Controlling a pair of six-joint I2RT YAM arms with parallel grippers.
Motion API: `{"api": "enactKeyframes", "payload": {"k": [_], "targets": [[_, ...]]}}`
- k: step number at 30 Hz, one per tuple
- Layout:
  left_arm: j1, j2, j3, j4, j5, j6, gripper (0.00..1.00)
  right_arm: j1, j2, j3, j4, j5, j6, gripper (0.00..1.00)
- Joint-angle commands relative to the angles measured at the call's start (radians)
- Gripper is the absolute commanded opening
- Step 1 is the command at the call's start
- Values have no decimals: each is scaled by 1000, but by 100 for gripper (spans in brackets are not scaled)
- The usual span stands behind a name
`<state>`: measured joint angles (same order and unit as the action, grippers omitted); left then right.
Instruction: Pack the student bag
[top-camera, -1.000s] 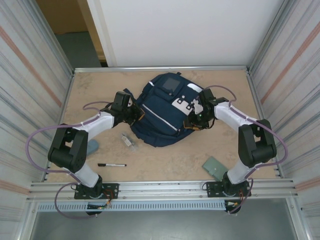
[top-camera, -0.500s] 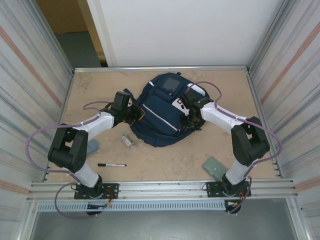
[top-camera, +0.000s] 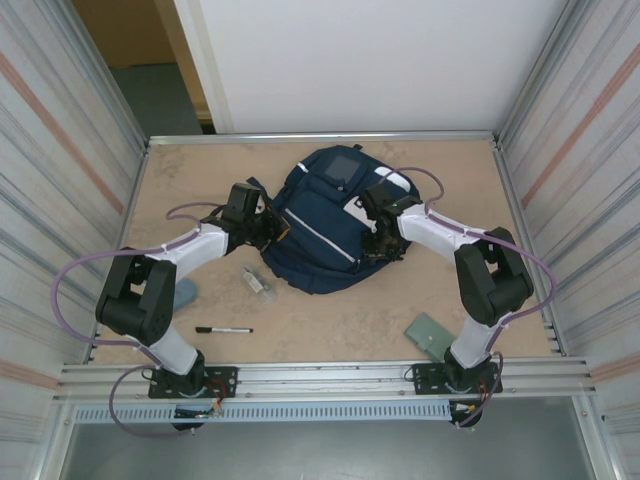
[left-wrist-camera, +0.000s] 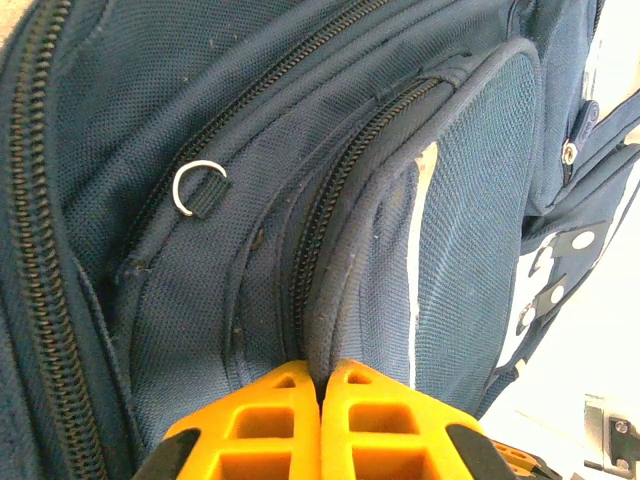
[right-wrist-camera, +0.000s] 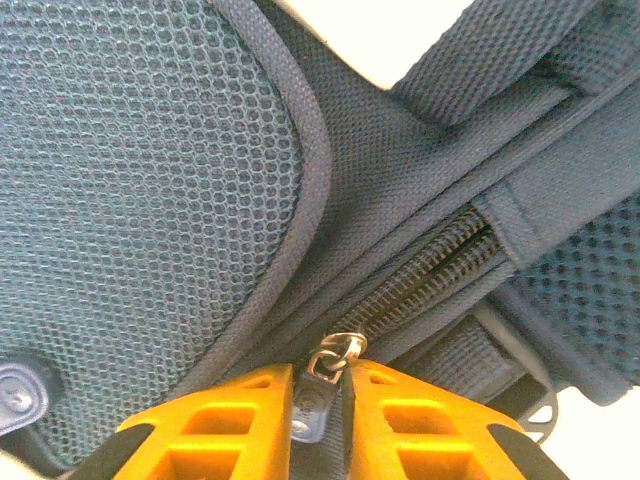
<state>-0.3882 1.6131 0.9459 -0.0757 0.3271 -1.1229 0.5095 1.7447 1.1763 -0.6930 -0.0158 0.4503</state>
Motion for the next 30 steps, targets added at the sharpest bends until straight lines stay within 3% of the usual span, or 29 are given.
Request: {"api": "enactKeyframes", "payload": {"k": [1, 6, 11, 16, 20, 24, 26, 30], "targets": [[-6, -18, -11, 15, 27, 10, 0, -25, 8, 11, -13, -153, 65, 16], [-6, -13, -18, 36, 28, -2, 0, -82, -47, 1, -17, -266, 116, 11], [-6, 8, -27, 75, 40, -29, 0, -169, -72, -28, 9, -456, 164, 10], [-9, 24, -40, 109, 38, -48, 0, -182, -80, -70, 37, -523, 192, 9], [-6, 43, -35, 136, 62, -56, 0, -169, -109, -99, 56, -474, 186, 13], [-3, 44, 19, 60, 24, 33, 0, -167, -183, -77, -13, -244, 170, 39], [-3, 45, 30, 49, 37, 40, 0, -170, -211, -70, -35, -168, 258, 47], [-15, 40, -18, 128, 107, -35, 0, -158, -217, -106, -17, -201, 436, 48]]}}
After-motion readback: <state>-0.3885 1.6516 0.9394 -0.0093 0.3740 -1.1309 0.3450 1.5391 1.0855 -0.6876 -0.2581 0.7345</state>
